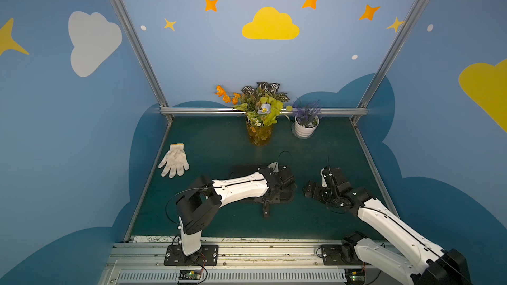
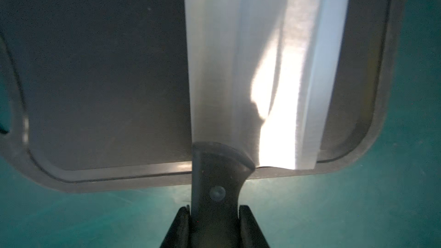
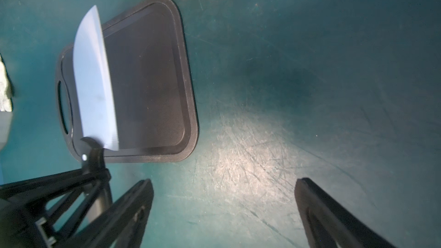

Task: Align the knife with the edge of the cutting board
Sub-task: Place the knife at the edge of the cutting board.

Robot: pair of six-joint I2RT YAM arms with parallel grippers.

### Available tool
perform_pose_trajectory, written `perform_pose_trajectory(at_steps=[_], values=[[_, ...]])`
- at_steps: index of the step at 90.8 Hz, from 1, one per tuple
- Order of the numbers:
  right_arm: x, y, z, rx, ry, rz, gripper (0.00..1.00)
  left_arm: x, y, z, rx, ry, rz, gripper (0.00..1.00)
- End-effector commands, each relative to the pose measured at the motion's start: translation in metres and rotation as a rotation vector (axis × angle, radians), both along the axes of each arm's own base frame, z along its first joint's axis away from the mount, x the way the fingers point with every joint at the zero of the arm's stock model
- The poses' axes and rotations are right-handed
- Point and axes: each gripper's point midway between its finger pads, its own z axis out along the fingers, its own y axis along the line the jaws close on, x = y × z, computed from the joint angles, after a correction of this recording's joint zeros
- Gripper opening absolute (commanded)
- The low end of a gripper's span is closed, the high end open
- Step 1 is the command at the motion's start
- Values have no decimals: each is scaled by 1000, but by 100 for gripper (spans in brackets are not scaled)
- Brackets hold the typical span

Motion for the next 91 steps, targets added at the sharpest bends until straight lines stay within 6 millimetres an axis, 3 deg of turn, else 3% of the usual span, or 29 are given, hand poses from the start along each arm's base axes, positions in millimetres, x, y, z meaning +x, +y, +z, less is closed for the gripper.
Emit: perform_pose_trajectory(at_steps=[1,28,47,91], values=[[-6,-5,-3,-15,11,-1,98,0,-19,0,-50,-4,41,3],[-9,-12,-4,-24,-7,-22,98,-12,-43,-17,-54,11,45,3],[-12,-17,-4,-26,-28,-36,98,-13,-57,-18,-61,3,29,3],[-14,-26,4,-27,-135,-26,98,-13,-59,-28,-17,23,38,3]])
